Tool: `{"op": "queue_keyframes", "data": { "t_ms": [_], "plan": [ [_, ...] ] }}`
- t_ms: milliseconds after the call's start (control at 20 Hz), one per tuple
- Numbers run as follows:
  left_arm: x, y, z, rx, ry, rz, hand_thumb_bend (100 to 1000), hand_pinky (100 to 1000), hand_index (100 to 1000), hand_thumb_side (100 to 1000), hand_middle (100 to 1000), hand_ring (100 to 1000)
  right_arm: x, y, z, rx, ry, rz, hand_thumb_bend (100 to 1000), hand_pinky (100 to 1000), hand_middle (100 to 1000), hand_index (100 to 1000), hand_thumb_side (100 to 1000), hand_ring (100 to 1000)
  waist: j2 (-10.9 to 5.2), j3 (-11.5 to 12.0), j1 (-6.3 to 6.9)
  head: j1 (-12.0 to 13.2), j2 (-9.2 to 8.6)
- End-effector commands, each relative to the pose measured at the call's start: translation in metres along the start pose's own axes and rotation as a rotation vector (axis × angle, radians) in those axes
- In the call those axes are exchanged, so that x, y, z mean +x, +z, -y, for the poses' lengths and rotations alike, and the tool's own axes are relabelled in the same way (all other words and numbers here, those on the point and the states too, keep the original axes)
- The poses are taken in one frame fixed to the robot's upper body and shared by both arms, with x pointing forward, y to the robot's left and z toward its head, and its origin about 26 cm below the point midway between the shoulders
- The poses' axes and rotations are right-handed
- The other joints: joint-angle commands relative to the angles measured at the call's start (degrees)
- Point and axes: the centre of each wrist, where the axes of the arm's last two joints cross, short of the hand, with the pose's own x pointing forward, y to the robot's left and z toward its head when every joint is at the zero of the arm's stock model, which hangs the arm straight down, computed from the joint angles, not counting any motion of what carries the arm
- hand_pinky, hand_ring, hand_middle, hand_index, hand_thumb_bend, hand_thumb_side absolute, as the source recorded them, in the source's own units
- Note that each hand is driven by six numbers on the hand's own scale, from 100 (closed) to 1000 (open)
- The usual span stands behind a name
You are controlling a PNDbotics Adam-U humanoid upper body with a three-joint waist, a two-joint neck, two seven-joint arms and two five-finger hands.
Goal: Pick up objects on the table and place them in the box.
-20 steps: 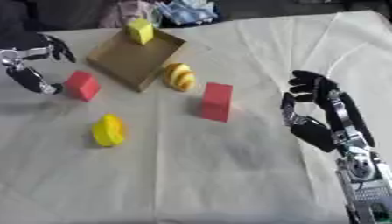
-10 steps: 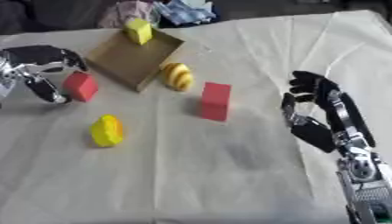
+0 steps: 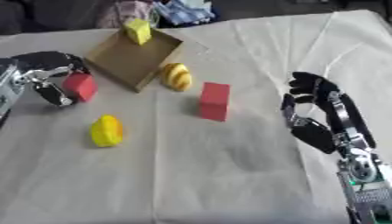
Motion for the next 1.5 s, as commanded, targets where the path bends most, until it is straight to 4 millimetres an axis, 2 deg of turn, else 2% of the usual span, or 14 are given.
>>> {"op": "queue_keyframes", "data": {
  "t_ms": [50, 300, 450, 550, 650, 950, 1200, 1250, 1350, 1500],
  "plan": [
    [-0.008, 0.005, -0.017, 0.098, 0.003, -0.024, 175, 674, 699, 100, 628, 623, 0.003, -0.002, 0.003, 0.000, 0.007, 0.017, 100, 692, 706, 834, 277, 734, -1.16, -0.04, -0.06, -0.02, 0.27],
    [-0.009, 0.016, -0.047, 0.215, 0.010, -0.042, 180, 685, 694, 100, 627, 628, 0.002, -0.001, 0.004, -0.002, 0.011, 0.012, 100, 691, 706, 833, 276, 734, -1.14, 0.05, 0.10, -0.44, 0.27],
    [-0.011, 0.020, -0.066, 0.283, 0.013, -0.101, 229, 695, 708, 100, 645, 645, 0.003, -0.001, 0.003, 0.006, 0.009, 0.014, 100, 691, 706, 833, 278, 734, -1.11, -0.24, 0.16, -0.21, 0.27],
    [-0.011, 0.016, -0.069, 0.317, 0.025, -0.166, 263, 702, 719, 100, 658, 656, 0.003, -0.002, 0.002, 0.016, 0.004, 0.020, 100, 691, 706, 833, 279, 734, -1.01, -0.82, 0.10, 0.22, 0.27],
    [-0.011, 0.010, -0.067, 0.335, 0.038, -0.226, 288, 707, 726, 105, 670, 665, 0.004, -0.003, 0.000, 0.025, 0.000, 0.026, 100, 691, 706, 833, 279, 734, -0.86, -1.55, 0.03, 0.66, 0.27],
    [-0.007, -0.011, -0.042, 0.352, 0.099, -0.381, 381, 732, 763, 190, 711, 699, 0.008, -0.007, -0.004, 0.053, -0.016, 0.045, 100, 691, 706, 833, 281, 734, -0.10, -4.08, -0.46, 1.73, 0.07],
    [-0.008, -0.020, -0.022, 0.354, 0.095, -0.475, 547, 786, 870, 362, 825, 782, 0.010, -0.008, -0.006, 0.064, -0.023, 0.054, 100, 691, 706, 833, 282, 734, 0.20, -5.29, -0.73, 2.14, -0.24],
    [-0.009, -0.020, -0.021, 0.358, 0.092, -0.489, 603, 792, 885, 413, 842, 797, 0.010, -0.008, -0.006, 0.064, -0.023, 0.054, 100, 691, 706, 833, 281, 734, 0.21, -5.31, -0.76, 2.15, -0.26],
    [-0.011, -0.017, -0.023, 0.395, 0.087, -0.514, 640, 796, 888, 456, 843, 799, 0.010, -0.008, -0.006, 0.063, -0.023, 0.054, 100, 691, 706, 833, 282, 734, 0.19, -5.20, -0.74, 2.10, -0.29],
    [-0.013, -0.008, -0.038, 0.478, 0.104, -0.495, 636, 783, 852, 450, 796, 760, 0.009, -0.008, -0.005, 0.059, -0.021, 0.053, 100, 691, 706, 833, 282, 734, 0.22, -4.83, -0.63, 1.81, -0.39]
  ]
}}
